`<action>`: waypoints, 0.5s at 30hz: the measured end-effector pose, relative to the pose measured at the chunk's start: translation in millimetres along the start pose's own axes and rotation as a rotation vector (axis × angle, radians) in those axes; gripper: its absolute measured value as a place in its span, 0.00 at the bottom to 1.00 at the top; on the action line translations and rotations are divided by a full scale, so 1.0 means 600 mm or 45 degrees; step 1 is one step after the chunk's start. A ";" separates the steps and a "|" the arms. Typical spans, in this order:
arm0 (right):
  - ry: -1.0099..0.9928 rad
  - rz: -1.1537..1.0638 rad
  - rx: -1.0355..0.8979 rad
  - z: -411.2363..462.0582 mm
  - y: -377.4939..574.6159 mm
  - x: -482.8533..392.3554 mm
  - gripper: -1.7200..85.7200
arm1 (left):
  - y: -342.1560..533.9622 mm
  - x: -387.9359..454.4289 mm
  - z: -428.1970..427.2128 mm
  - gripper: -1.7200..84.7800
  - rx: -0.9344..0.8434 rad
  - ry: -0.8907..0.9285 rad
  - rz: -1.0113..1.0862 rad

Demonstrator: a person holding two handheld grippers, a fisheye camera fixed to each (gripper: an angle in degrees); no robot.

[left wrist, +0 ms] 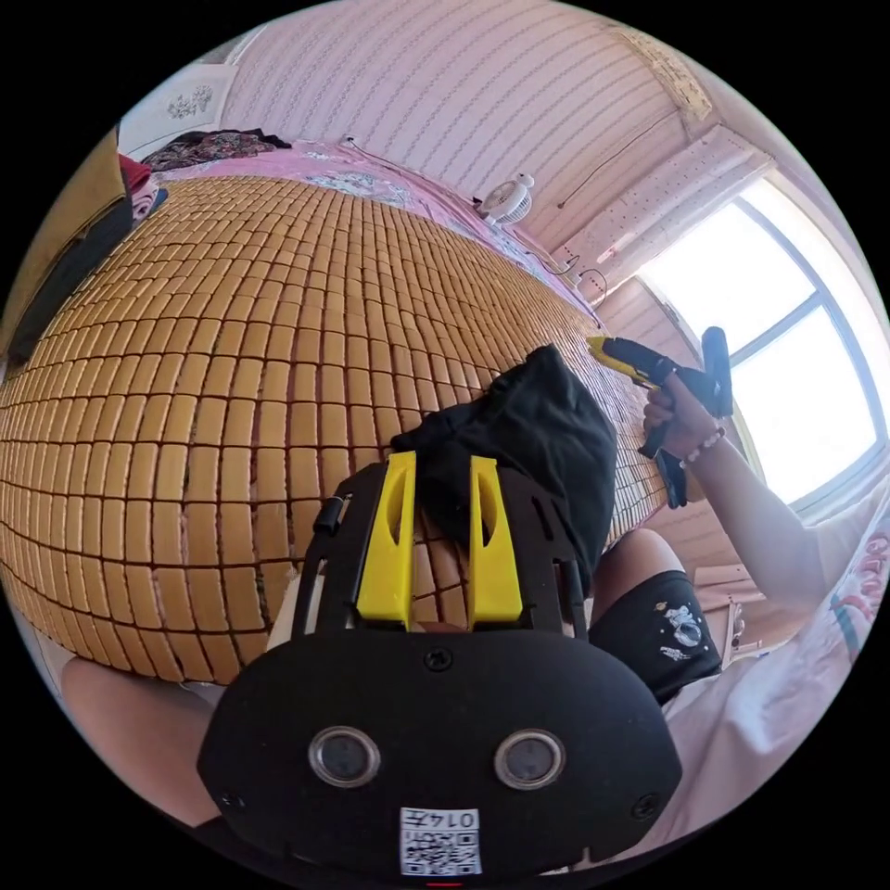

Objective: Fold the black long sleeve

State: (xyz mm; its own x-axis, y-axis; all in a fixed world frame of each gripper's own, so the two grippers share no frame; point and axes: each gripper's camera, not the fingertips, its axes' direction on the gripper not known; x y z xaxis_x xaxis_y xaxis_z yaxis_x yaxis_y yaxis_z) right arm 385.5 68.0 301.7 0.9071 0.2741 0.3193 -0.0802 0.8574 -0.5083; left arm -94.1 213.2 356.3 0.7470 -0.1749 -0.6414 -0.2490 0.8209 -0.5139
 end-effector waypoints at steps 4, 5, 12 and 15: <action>0.046 -0.189 -0.218 0.064 -0.012 -0.032 0.12 | -0.013 0.022 0.030 0.13 -0.166 -0.007 0.090; 0.033 -0.213 -0.265 0.074 -0.012 -0.036 0.11 | -0.014 0.030 0.043 0.11 -0.242 -0.064 0.116; -0.020 -0.216 -0.103 -0.004 0.015 -0.072 0.03 | -0.012 0.081 -0.007 0.02 -0.092 -0.122 0.366; -0.018 -0.205 -0.064 -0.024 0.020 -0.069 0.03 | -0.022 0.098 -0.036 0.02 -0.005 -0.099 0.460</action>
State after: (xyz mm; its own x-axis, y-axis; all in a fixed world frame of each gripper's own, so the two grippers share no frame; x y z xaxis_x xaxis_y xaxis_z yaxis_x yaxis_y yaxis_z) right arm 352.6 60.6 271.1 0.9008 0.1410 0.4107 0.0869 0.8681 -0.4886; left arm -60.4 180.5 312.9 0.6548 0.1678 -0.7369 -0.5078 0.8198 -0.2646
